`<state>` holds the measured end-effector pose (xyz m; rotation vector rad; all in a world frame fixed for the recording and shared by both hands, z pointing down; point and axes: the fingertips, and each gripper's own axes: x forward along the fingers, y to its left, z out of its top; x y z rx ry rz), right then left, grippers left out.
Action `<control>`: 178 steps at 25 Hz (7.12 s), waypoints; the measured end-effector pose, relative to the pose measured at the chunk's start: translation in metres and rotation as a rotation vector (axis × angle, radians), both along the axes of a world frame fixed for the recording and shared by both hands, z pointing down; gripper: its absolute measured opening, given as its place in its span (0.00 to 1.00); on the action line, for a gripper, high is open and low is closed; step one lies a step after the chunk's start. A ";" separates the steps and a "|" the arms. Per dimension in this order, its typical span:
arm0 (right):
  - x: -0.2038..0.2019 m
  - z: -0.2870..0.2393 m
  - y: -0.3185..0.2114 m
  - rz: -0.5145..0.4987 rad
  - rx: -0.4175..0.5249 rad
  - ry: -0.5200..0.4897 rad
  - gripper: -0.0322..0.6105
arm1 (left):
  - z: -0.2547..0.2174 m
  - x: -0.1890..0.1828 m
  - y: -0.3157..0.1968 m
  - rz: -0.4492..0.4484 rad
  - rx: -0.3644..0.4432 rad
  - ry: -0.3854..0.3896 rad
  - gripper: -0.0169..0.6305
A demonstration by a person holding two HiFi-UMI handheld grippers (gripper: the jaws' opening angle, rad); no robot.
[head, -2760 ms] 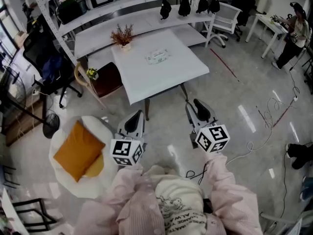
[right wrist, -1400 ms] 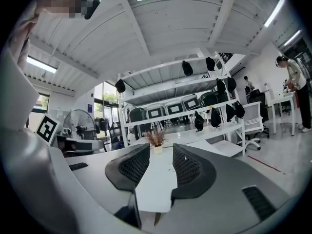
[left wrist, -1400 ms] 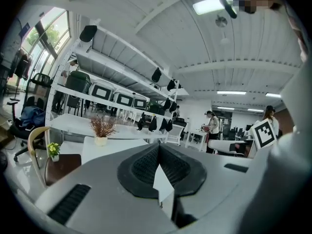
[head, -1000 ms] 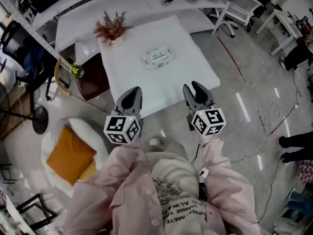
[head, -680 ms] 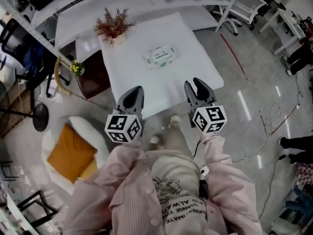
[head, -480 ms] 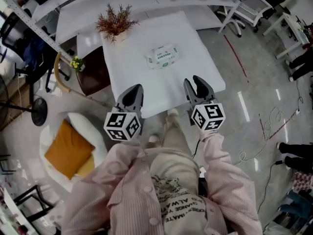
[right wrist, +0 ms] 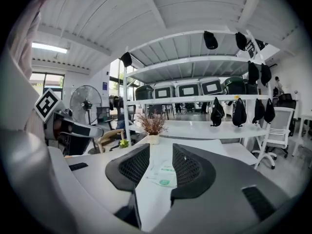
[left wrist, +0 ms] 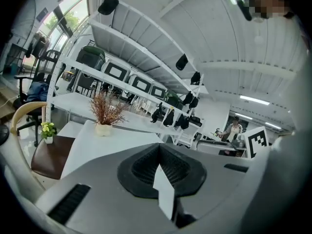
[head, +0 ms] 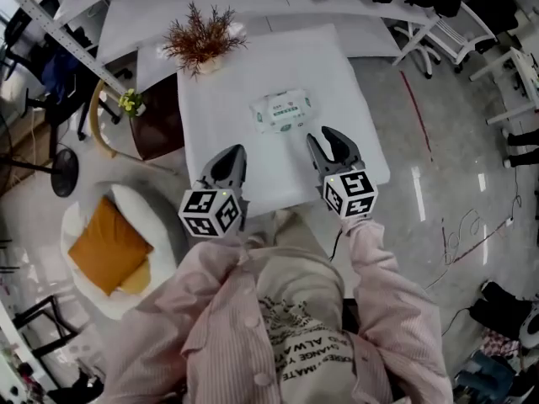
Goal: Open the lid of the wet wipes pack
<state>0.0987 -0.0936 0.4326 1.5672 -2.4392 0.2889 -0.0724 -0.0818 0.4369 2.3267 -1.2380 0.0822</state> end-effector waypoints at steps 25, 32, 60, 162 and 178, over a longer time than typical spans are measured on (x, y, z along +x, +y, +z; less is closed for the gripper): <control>-0.020 0.132 -0.111 -0.634 -0.161 0.326 0.24 | 0.114 0.044 -0.077 -0.261 -0.269 -0.005 0.02; -0.032 0.160 -0.113 -0.792 -0.129 0.482 0.24 | 0.137 0.046 -0.081 -0.275 -0.319 0.021 0.02; -0.039 0.206 -0.119 -1.022 -0.201 0.705 0.21 | 0.197 0.074 -0.102 -0.152 -0.456 0.066 0.02; -0.020 0.042 -0.141 -0.472 -0.181 -0.077 0.05 | 0.045 0.060 -0.103 0.002 -0.052 -0.026 0.02; 0.018 -0.037 -0.126 -0.290 -0.020 -0.260 0.05 | -0.030 0.040 -0.101 -0.070 0.129 -0.036 0.02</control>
